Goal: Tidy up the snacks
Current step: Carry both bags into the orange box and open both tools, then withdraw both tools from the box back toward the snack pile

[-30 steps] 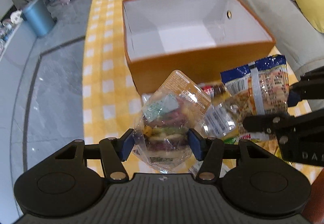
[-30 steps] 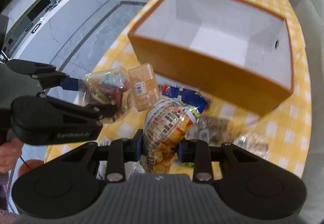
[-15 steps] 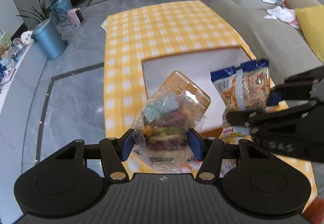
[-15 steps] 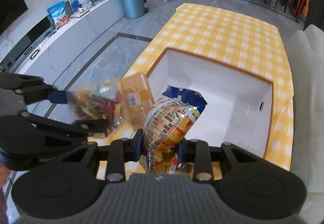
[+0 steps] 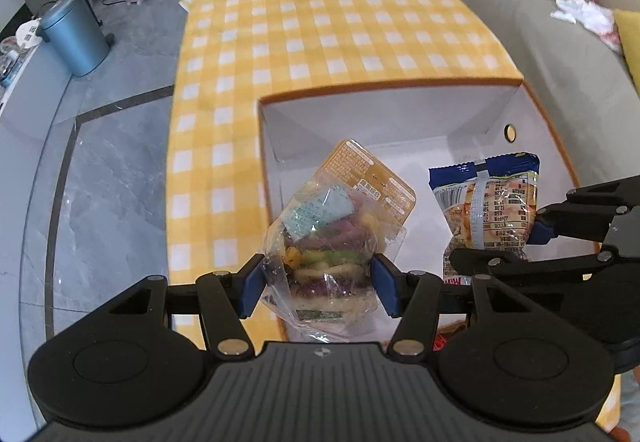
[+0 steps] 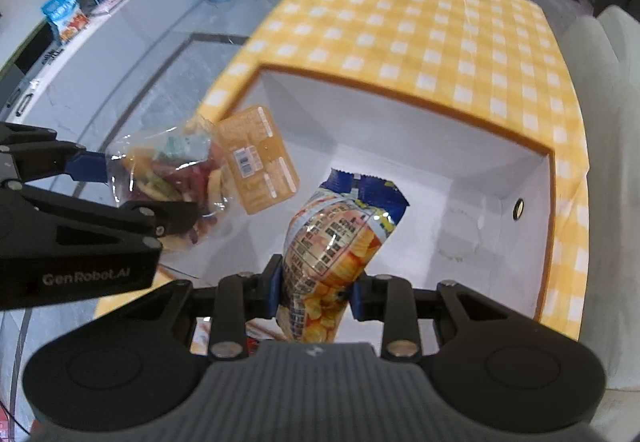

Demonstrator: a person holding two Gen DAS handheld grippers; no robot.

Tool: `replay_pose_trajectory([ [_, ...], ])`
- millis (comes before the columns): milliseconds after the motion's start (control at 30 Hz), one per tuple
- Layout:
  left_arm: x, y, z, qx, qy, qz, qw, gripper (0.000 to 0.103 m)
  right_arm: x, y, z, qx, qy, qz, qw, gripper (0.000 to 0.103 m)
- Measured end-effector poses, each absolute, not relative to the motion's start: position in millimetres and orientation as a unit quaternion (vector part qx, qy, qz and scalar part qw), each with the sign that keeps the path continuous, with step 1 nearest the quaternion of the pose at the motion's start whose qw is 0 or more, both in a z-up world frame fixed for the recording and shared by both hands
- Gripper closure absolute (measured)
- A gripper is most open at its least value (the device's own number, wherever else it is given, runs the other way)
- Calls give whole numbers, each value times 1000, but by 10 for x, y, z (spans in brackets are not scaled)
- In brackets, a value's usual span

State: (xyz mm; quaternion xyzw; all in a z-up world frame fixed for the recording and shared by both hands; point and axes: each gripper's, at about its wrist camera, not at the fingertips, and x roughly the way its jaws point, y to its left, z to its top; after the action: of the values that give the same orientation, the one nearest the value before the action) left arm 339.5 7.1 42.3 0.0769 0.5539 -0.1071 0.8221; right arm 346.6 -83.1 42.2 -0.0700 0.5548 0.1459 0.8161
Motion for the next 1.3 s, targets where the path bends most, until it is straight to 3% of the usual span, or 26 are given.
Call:
replay_pose_trajectory([
  [567, 3496, -317, -19, 129, 578, -108, 798, 38, 3648, -1041, -120, -75, 597, 133, 787, 71],
  [1300, 3265, -232, 231, 147, 532, -98, 828, 38, 3495, -1091, 123, -90, 572, 131, 804, 69],
])
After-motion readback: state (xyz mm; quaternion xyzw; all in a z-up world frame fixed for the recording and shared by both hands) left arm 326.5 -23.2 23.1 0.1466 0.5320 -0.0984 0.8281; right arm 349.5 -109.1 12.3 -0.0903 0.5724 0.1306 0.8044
